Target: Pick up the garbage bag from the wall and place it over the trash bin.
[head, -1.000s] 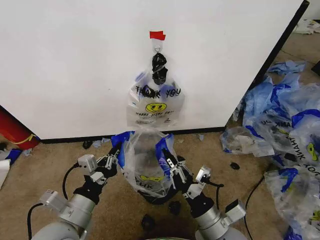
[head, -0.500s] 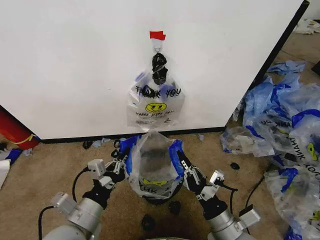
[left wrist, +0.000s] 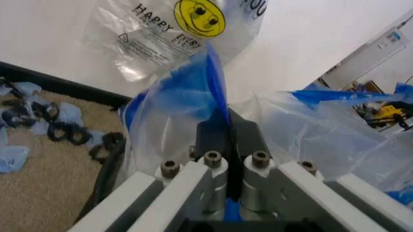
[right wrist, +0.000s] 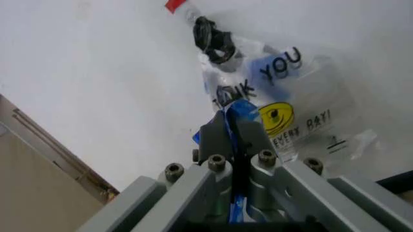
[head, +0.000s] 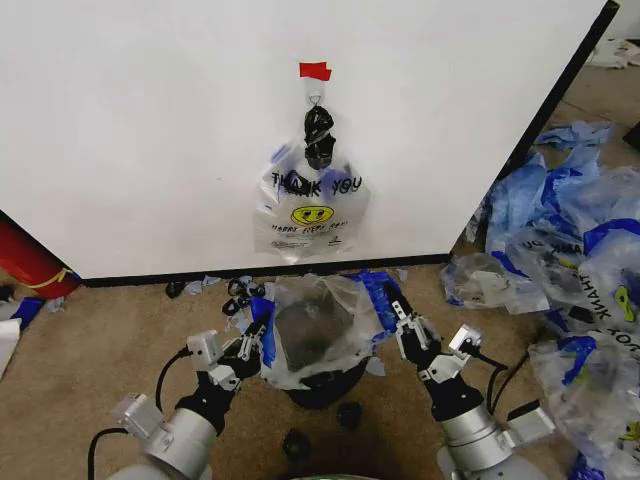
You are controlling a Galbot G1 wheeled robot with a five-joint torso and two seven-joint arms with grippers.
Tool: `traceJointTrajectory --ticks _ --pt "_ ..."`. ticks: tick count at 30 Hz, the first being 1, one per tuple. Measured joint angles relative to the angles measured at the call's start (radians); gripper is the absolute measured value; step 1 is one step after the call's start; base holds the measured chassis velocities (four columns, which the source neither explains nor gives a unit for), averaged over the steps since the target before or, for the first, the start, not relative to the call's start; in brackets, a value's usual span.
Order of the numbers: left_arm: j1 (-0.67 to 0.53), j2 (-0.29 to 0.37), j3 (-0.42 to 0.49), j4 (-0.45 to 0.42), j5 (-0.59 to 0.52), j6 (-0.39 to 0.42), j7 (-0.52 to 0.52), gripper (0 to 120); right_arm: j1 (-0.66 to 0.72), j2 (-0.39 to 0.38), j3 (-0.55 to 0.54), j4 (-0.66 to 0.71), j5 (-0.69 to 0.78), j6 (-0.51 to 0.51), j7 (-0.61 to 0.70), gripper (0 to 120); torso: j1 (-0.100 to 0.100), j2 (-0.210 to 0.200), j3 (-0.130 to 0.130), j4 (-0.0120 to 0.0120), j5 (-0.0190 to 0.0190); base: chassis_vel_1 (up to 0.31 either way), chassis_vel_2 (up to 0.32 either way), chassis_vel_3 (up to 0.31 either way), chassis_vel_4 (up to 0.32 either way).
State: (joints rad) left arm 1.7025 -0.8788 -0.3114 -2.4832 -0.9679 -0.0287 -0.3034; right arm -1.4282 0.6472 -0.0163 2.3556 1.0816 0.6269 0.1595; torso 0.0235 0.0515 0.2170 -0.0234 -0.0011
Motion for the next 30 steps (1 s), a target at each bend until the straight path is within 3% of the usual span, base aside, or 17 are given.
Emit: traceJointTrajectory --ticks 8,14,19,30 --pt "-0.039 -0.001 0.011 0.036 0.002 -0.011 0.001 0 -0.011 0.031 -0.019 -0.063 -0.014 0.012 -0.008 0 0.000 0.000 0.000 -0.0004 0.0000 0.000 0.000 0.000 0.000" --pt "-0.064 0.008 0.006 0.062 0.000 -0.027 0.003 0 0.085 0.087 -0.156 -0.127 -0.056 0.010 0.005 0 0.000 0.000 0.000 -0.0001 -0.0002 0.000 0.000 0.000 0.000" --pt "-0.083 0.008 0.003 0.076 0.000 -0.039 0.013 0 0.118 0.112 -0.183 -0.162 -0.075 0.006 0.004 0 0.000 0.000 0.000 -0.0001 0.0001 0.000 0.000 0.000 0.000" --pt "-0.155 -0.009 0.034 0.154 0.027 -0.082 0.047 0 0.116 0.110 -0.103 -0.244 -0.067 0.024 -0.047 0 0.000 0.000 0.000 -0.0002 0.0001 0.000 0.000 0.000 0.000"
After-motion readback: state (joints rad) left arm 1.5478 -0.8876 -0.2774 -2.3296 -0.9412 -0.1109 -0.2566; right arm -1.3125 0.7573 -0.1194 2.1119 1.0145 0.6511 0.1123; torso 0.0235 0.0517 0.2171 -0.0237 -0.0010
